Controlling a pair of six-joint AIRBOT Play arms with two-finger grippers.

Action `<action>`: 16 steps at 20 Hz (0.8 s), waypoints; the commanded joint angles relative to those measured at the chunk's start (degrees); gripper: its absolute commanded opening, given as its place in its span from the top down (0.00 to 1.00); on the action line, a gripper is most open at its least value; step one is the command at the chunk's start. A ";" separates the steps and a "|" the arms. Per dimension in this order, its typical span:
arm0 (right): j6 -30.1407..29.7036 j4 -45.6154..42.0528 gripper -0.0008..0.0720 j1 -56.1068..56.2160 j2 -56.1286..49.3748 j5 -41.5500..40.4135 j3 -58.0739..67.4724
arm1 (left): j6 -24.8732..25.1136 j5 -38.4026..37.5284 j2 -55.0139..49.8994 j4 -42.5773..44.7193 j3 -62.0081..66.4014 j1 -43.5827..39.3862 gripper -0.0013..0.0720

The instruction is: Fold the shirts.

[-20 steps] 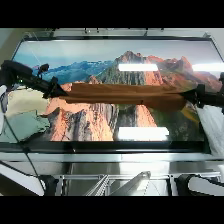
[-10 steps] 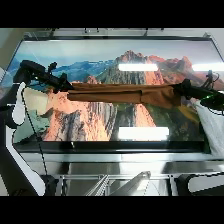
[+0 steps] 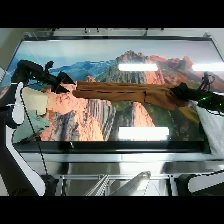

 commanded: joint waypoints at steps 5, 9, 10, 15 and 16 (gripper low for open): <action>4.37 -9.09 0.47 -1.07 3.17 12.33 7.04 | -0.11 1.07 7.67 -0.52 -2.82 1.33 0.03; 20.85 -31.80 0.10 -4.66 5.92 12.15 11.65 | 0.02 0.15 10.99 -8.70 -2.84 -0.87 0.04; 24.59 -36.44 0.10 -5.25 5.86 12.20 11.78 | 0.13 -0.26 11.43 -8.70 -2.84 -2.27 0.16; 28.81 -39.60 0.00 -4.90 1.70 14.32 11.78 | 4.11 -7.58 10.82 -8.61 -2.89 -13.40 0.96; 29.31 -39.23 0.00 -4.74 0.44 14.86 11.78 | 4.15 -10.19 10.62 -8.39 -2.86 -15.82 0.96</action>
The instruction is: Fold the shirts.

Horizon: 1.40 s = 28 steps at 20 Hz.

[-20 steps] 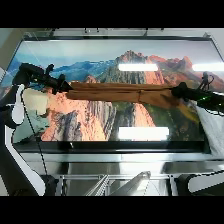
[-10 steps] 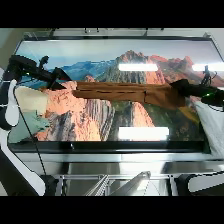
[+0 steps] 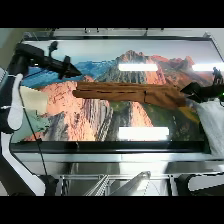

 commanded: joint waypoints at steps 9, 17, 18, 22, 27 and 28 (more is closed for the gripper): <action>0.04 14.43 0.78 5.03 -9.03 2.91 0.57 | 2.45 -21.24 -7.69 3.74 0.00 -22.25 0.95; -4.44 22.95 0.96 1.36 -5.29 18.34 5.14 | -3.76 -26.47 -13.97 5.27 0.74 -27.82 0.96; -4.42 24.74 0.96 0.04 -4.04 20.39 5.79 | -5.44 -24.22 -14.95 5.31 1.97 -28.30 0.96; -4.39 26.86 0.96 -2.95 0.46 25.03 7.48 | -6.45 -21.05 -15.89 4.63 2.62 -32.20 0.96; -4.35 26.84 0.96 -2.82 4.48 28.81 7.48 | -5.62 -17.73 -13.64 -5.07 4.15 -37.46 0.96; -4.37 26.84 0.96 -2.47 5.16 29.27 7.48 | -4.28 -15.98 -11.21 -5.53 3.52 -37.51 0.95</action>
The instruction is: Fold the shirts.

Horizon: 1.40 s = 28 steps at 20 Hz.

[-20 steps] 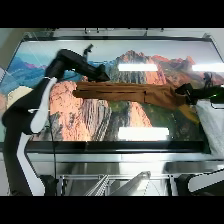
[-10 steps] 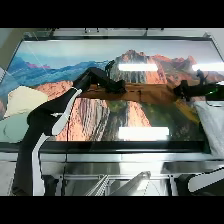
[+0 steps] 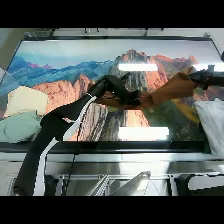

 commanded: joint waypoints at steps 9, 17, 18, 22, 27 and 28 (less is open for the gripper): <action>1.40 0.50 0.96 27.19 5.07 -9.27 0.17 | 6.16 25.46 30.56 -2.10 -2.69 15.65 0.95; 14.19 -11.32 0.96 57.88 -16.94 -32.37 20.15 | 15.72 24.09 48.30 0.87 -26.75 26.29 0.95; 14.29 -12.48 0.95 59.65 -19.82 -32.44 22.88 | 16.68 23.04 49.86 0.87 -30.36 26.71 0.95; 14.27 -9.94 0.27 59.98 -21.33 -28.94 26.88 | 21.64 19.93 55.91 -2.34 -40.46 28.76 0.95; 17.90 -12.61 0.35 49.53 -10.45 -15.15 27.58 | 24.00 18.49 62.45 -3.89 -42.14 34.77 0.95; 20.65 -16.20 0.35 46.58 -8.26 -12.55 27.47 | 24.04 18.73 63.32 -3.89 -42.14 36.22 0.95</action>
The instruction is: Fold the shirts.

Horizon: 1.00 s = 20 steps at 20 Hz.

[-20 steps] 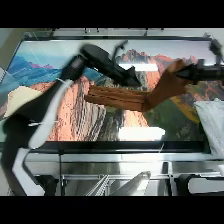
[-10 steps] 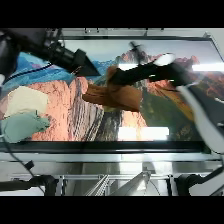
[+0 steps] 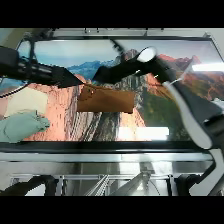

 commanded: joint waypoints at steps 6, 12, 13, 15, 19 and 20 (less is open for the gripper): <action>16.26 -27.89 0.22 -16.06 15.08 12.92 -16.04 | 1.75 3.98 6.69 -0.85 -1.22 10.58 0.95; 15.02 -15.91 0.04 -16.55 10.69 -7.56 -35.89 | 1.36 4.76 6.80 -0.94 -1.22 11.02 0.95; 12.92 -12.52 0.04 -16.55 8.68 -7.58 -35.85 | 1.22 4.94 6.80 -0.94 -1.20 10.69 0.95; 8.52 -5.62 0.04 -16.39 5.53 -7.98 -35.85 | 1.22 5.09 6.80 -0.94 -1.22 10.21 0.94; 5.20 3.02 0.04 -15.13 0.92 -9.03 -35.82 | 1.22 4.79 6.80 -0.94 -1.22 9.18 0.94; 3.82 5.40 0.04 -14.62 0.15 -9.29 -35.82 | 1.22 4.74 6.80 -0.90 -1.22 9.05 0.94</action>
